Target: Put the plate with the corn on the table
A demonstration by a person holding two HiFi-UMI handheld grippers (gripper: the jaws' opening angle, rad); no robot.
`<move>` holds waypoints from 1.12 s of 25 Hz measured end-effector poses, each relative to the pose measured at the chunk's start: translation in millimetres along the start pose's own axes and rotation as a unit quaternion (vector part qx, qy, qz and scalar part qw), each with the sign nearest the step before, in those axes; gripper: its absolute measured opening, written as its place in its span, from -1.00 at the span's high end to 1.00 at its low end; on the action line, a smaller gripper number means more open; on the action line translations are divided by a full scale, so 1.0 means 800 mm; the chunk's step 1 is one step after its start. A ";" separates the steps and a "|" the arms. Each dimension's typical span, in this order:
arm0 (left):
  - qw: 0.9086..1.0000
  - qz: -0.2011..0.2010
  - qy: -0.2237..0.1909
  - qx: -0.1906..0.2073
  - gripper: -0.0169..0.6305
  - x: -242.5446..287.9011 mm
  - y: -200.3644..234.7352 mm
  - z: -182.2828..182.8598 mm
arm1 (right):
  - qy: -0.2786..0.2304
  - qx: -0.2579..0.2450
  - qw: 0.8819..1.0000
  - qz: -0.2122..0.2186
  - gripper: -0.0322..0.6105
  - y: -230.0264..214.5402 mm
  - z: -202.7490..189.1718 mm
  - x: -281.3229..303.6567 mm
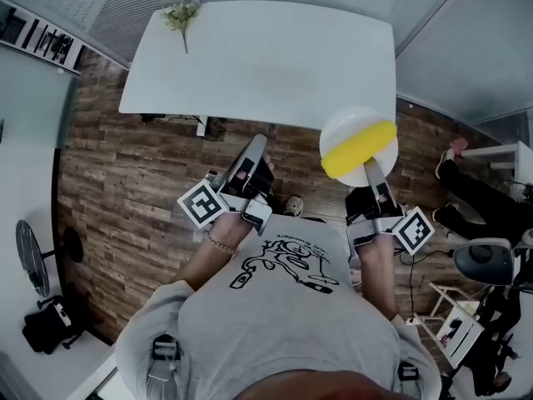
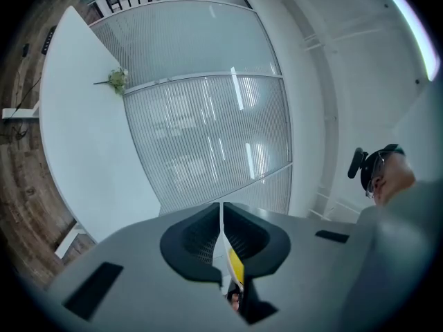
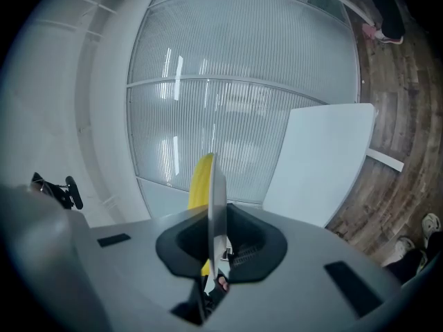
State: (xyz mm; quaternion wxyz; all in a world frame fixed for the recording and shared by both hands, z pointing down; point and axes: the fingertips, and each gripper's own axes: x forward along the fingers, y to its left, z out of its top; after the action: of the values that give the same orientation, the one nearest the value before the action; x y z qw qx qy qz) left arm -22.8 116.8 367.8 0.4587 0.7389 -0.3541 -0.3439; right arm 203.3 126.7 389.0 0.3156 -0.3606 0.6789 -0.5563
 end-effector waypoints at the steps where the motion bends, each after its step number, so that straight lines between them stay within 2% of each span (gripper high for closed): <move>1: 1.000 0.002 0.001 -0.001 0.86 0.012 0.007 0.004 | 0.001 0.002 1.000 -0.002 0.81 -0.005 0.007 0.011; 12: 1.000 -0.014 0.010 -0.001 0.86 0.046 0.009 0.020 | -0.004 -0.002 1.000 0.004 0.81 0.003 0.020 0.038; 17: 1.000 -0.008 0.018 -0.011 0.86 0.114 0.057 0.081 | -0.009 0.002 1.000 -0.010 0.81 -0.015 0.044 0.130; 23: 0.999 -0.018 0.025 -0.008 0.86 0.146 0.059 0.124 | -0.020 -0.003 1.000 -0.005 0.81 -0.002 0.054 0.174; 28: 0.999 -0.020 0.036 -0.014 0.86 0.198 0.098 0.187 | -0.026 -0.002 1.000 -0.009 0.81 -0.008 0.064 0.265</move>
State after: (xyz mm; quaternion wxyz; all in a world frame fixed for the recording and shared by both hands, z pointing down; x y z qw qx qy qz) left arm -82.5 -106.8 359.6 0.4748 0.7509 -0.3178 -0.3313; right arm 132.2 -79.7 379.9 0.3275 -0.3822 0.6678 -0.5483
